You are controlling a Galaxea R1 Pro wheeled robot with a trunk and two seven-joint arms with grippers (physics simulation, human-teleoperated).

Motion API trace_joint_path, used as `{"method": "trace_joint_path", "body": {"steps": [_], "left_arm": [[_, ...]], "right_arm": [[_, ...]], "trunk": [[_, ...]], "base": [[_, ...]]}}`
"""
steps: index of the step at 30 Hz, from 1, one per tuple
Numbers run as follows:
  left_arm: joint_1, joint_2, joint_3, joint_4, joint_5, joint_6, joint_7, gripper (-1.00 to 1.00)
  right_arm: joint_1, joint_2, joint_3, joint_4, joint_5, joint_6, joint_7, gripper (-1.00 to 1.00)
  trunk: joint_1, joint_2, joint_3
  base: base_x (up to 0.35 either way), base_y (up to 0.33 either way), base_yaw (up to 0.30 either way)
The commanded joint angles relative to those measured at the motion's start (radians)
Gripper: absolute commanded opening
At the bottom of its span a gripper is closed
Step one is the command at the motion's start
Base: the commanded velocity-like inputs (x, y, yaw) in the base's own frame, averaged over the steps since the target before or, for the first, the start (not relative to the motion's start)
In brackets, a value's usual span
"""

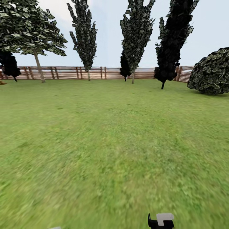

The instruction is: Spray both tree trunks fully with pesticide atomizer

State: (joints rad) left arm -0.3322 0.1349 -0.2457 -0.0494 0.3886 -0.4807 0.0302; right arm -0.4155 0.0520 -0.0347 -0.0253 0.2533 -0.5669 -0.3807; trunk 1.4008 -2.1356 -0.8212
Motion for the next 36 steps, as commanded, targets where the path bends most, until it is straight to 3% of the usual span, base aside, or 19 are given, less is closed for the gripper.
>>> {"method": "trace_joint_path", "body": {"steps": [1, 36], "left_arm": [[-0.001, 0.000, -0.008, 0.000, 0.005, -0.002, 0.003, -1.00], [-0.001, 0.002, -0.007, 0.000, 0.009, -0.003, 0.003, -1.00]], "right_arm": [[0.000, 0.000, -0.004, 0.001, 0.010, -0.001, -0.007, 1.00], [0.000, 0.002, -0.003, 0.001, 0.012, -0.001, -0.004, 1.00]], "trunk": [[0.000, 0.000, 0.000], [0.000, 0.000, -0.001]], "base": [[0.000, 0.000, 0.241], [0.000, 0.000, 0.272]]}}
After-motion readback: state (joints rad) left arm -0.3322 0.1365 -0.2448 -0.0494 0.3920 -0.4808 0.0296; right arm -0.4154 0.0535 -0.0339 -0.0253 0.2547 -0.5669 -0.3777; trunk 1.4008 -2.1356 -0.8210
